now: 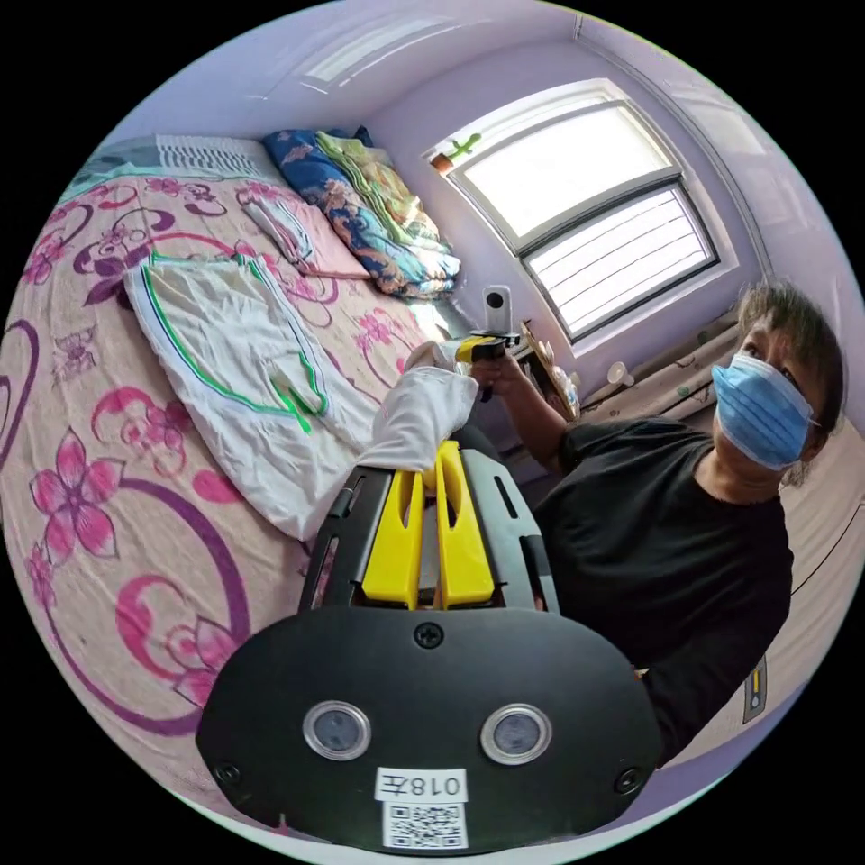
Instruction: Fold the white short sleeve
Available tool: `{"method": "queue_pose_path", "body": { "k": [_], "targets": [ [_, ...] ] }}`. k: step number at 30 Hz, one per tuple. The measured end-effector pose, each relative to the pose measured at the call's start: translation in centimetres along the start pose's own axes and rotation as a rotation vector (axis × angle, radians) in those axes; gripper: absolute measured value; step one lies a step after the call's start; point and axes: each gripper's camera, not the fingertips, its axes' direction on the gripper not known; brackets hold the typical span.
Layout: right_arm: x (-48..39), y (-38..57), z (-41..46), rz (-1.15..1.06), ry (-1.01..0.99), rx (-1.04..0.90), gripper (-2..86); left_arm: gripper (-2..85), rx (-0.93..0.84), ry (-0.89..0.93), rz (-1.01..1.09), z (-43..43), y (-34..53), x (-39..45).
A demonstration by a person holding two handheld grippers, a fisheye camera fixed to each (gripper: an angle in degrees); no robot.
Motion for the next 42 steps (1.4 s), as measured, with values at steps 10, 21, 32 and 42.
{"method": "queue_pose_path", "body": {
  "k": [10,21,32,42],
  "targets": [
    [27.5,-18.6,-1.8,0.401,-0.045,0.069,1.8,4.8,0.200,0.191,-0.447,5.4,-15.0,-45.7],
    [28.8,-19.4,-6.6,0.248,-0.161,0.536,1.5,10.4,0.596,0.374,-0.219,9.0,-15.1,-52.6],
    [27.2,-30.0,4.4,0.083,0.169,-0.308,-0.1,5.2,-0.102,0.092,-0.086,25.0,-18.4,-52.5],
    [33.9,-34.6,-0.3,0.277,0.059,0.150,-0.3,6.7,0.419,0.198,-0.262,23.5,-21.7,-60.3]
  ]
}}
